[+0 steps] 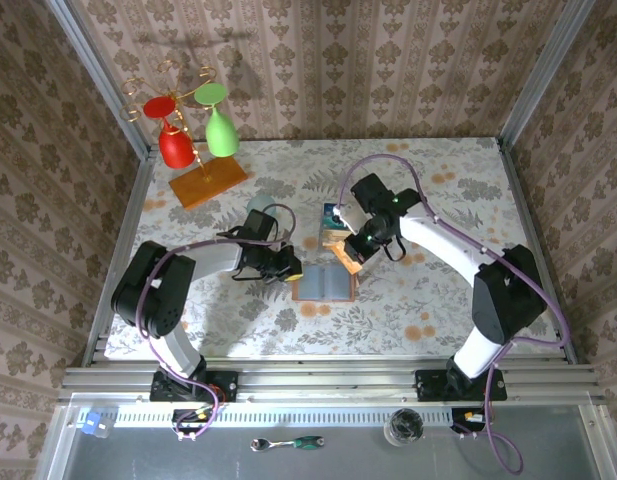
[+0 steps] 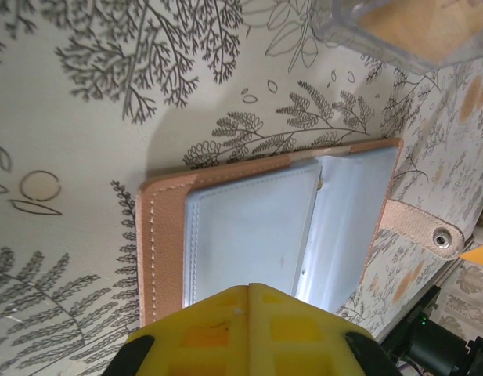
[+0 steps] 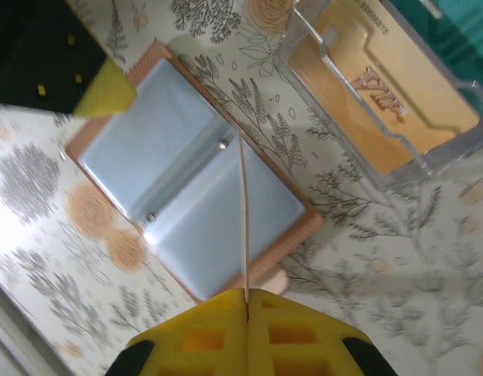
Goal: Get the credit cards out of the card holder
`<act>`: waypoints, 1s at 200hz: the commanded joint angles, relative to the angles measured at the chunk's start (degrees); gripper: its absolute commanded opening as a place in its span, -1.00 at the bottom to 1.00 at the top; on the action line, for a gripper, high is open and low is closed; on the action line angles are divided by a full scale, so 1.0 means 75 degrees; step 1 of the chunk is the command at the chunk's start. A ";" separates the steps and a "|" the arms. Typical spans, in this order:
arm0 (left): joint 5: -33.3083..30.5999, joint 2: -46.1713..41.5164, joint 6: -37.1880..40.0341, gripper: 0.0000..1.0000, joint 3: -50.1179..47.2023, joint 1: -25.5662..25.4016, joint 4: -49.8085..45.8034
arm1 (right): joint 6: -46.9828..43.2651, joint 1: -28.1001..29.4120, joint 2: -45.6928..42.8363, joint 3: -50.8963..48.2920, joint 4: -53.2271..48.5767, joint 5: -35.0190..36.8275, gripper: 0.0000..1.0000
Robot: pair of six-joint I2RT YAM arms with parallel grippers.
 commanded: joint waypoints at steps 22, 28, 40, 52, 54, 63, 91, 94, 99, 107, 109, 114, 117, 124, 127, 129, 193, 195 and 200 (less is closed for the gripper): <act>-0.0050 -0.0406 0.0006 -0.87 -0.0095 0.0190 0.0040 | -0.2896 0.0005 0.1017 0.1394 -0.1772 0.0912 -1.00; -0.0061 -0.0445 0.0006 -0.87 -0.0126 0.0222 0.0038 | -0.3111 0.0005 0.1158 0.1605 -0.1924 0.0951 -1.00; -0.0090 -0.0539 -0.0004 -0.87 -0.0195 0.0278 0.0035 | -0.3472 0.0005 0.1422 0.2031 -0.2218 0.1021 -1.00; -0.0125 -0.0651 -0.0016 -0.87 -0.0280 0.0341 0.0035 | -0.3769 -0.0007 0.1698 0.2439 -0.2450 0.1152 -1.00; -0.0130 -0.0674 -0.0017 -0.87 -0.0291 0.0355 0.0041 | -0.3819 -0.0007 0.1738 0.2513 -0.2475 0.1171 -1.00; -0.0151 -0.0749 -0.0017 -0.87 -0.0351 0.0410 0.0024 | -0.3986 -0.0019 0.1950 0.2781 -0.2587 0.1278 -1.00; -0.0154 -0.0974 -0.0029 -0.86 -0.0553 0.0656 -0.0001 | -0.4395 -0.0077 0.2608 0.3808 -0.2977 0.1309 -1.00; -0.0155 -0.0997 -0.0029 -0.86 -0.0573 0.0687 -0.0003 | -0.4427 -0.0086 0.2683 0.3911 -0.2995 0.1304 -1.00; -0.0152 -0.1044 -0.0029 -0.86 -0.0599 0.0715 -0.0006 | -0.4473 -0.0098 0.2786 0.4083 -0.3051 0.1290 -1.00; -0.0167 -0.1106 -0.0030 -0.86 -0.0662 0.0769 -0.0020 | -0.4554 -0.0121 0.2955 0.4388 -0.3132 0.1275 -1.00; -0.0167 -0.1116 -0.0035 -0.86 -0.0668 0.0781 -0.0022 | -0.4571 -0.0124 0.2996 0.4459 -0.3164 0.1269 -1.00; -0.0169 -0.1155 -0.0051 -0.86 -0.0701 0.0797 -0.0025 | -0.4616 -0.0135 0.3116 0.4652 -0.3231 0.1264 -1.00; -0.0174 -0.1173 -0.0042 -0.86 -0.0720 0.0805 -0.0028 | -0.4632 -0.0146 0.3183 0.4763 -0.3272 0.1253 -1.00; -0.0183 -0.1224 -0.0064 -0.86 -0.0773 0.0835 -0.0028 | -0.4694 -0.0158 0.3340 0.5030 -0.3373 0.1245 -1.00; -0.0192 -0.1249 -0.0064 -0.86 -0.0776 0.0852 -0.0043 | -0.4715 -0.0165 0.3396 0.5145 -0.3421 0.1251 -1.00; -0.0191 -0.1257 -0.0064 -0.86 -0.0793 0.0854 -0.0046 | -0.4729 -0.0170 0.3452 0.5214 -0.3447 0.1248 -1.00; -0.0242 -0.1507 -0.0096 -0.86 -0.0986 0.1034 -0.0156 | -0.4978 -0.0265 0.4570 0.6865 -0.4108 0.1247 -1.00; -0.0247 -0.1506 -0.0096 -0.86 -0.0986 0.1035 -0.0162 | -0.4985 -0.0271 0.4595 0.6880 -0.4105 0.1242 -1.00; -0.0250 -0.1517 -0.0079 -0.86 -0.1002 0.1046 -0.0164 | -0.4994 -0.0277 0.4636 0.6885 -0.4095 0.1240 -1.00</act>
